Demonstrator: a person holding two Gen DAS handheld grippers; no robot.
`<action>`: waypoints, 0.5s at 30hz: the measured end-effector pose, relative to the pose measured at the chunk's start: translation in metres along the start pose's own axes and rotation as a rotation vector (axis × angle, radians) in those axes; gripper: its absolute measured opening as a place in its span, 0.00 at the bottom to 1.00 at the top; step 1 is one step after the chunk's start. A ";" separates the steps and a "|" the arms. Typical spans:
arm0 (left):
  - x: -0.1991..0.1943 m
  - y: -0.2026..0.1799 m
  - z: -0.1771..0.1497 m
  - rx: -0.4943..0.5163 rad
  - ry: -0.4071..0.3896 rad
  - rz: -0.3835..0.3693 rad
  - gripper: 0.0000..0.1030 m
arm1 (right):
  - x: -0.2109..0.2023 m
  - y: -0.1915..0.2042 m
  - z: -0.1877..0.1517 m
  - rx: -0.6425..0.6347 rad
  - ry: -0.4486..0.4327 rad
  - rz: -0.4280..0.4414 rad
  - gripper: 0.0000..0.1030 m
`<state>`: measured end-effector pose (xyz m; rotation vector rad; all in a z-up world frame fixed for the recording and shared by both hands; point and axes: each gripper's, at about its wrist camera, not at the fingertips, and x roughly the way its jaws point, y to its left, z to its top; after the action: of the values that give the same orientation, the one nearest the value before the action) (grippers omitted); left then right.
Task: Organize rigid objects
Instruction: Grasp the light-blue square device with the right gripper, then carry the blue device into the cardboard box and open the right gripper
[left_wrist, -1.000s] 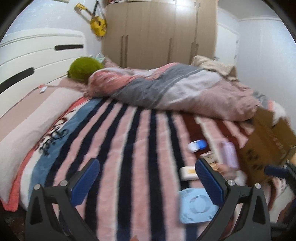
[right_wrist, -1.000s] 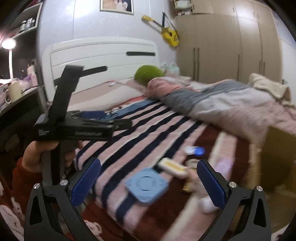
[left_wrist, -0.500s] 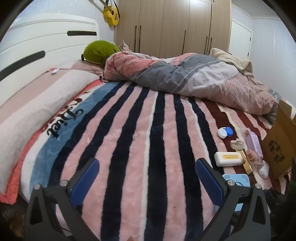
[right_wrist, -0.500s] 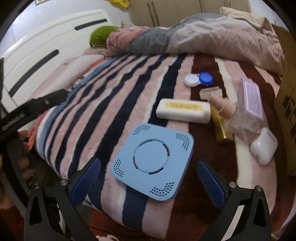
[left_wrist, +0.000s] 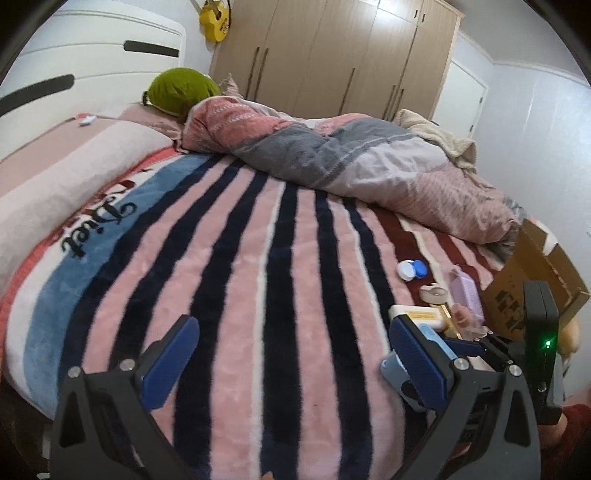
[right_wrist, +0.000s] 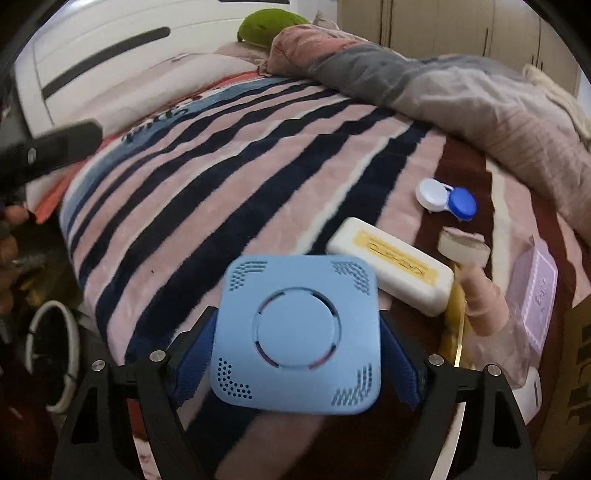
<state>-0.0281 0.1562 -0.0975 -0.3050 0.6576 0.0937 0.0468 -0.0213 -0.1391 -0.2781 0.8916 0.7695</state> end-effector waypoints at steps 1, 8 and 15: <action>0.002 -0.003 0.000 0.007 0.004 -0.025 1.00 | -0.003 -0.001 -0.003 0.012 -0.010 -0.010 0.87; 0.028 -0.026 0.008 0.088 0.124 -0.294 0.99 | -0.014 0.014 -0.007 -0.093 -0.050 -0.026 0.78; 0.018 -0.079 0.049 0.129 0.152 -0.562 0.95 | -0.086 0.009 0.020 -0.172 -0.239 0.058 0.77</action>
<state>0.0295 0.0957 -0.0525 -0.3651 0.7040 -0.5113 0.0194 -0.0465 -0.0584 -0.3055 0.6112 0.9150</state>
